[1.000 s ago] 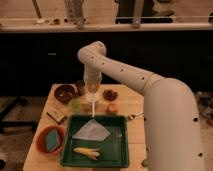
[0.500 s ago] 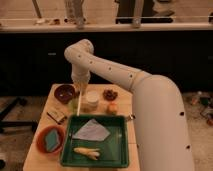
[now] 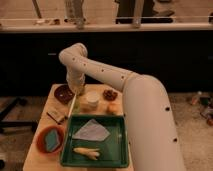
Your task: Place brush in purple bowl
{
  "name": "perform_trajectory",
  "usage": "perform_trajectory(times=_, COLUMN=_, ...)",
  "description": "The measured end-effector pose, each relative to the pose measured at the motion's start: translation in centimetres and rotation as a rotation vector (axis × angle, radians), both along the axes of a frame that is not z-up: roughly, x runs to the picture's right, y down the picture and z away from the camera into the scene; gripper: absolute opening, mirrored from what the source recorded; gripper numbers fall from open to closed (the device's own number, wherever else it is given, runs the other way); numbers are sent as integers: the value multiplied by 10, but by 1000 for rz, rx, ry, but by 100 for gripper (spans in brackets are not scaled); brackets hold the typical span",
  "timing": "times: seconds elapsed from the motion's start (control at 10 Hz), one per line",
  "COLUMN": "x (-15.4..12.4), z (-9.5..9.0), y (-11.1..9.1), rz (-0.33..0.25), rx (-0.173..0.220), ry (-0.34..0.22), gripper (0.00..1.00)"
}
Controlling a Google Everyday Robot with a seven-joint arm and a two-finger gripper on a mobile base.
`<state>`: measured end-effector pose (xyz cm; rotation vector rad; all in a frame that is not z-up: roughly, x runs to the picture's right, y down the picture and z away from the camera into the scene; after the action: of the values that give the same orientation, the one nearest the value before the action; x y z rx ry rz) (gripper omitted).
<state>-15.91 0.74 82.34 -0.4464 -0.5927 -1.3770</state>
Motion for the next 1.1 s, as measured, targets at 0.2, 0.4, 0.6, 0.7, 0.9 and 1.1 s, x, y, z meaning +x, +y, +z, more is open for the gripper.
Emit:
perform_trajectory(times=0.2, x=-3, z=0, y=0, rz=-1, rx=1, ry=-4, gripper=0)
perform_trajectory(times=0.4, x=-1, z=0, y=0, rz=13, rx=-1, ry=10, gripper=0)
perform_trajectory(times=0.6, x=-8, z=4, y=7, rz=96, rx=-23, ry=80, gripper=0)
perform_trajectory(times=0.7, x=-18, z=5, y=9, rz=168, rx=-38, ry=135, gripper=0)
perform_trajectory(times=0.9, x=-47, z=2, y=6, rz=235, rx=-50, ry=175, gripper=0)
perform_trajectory(times=1.1, x=-63, z=-1, y=-3, rz=256, rx=-56, ry=178, gripper=0)
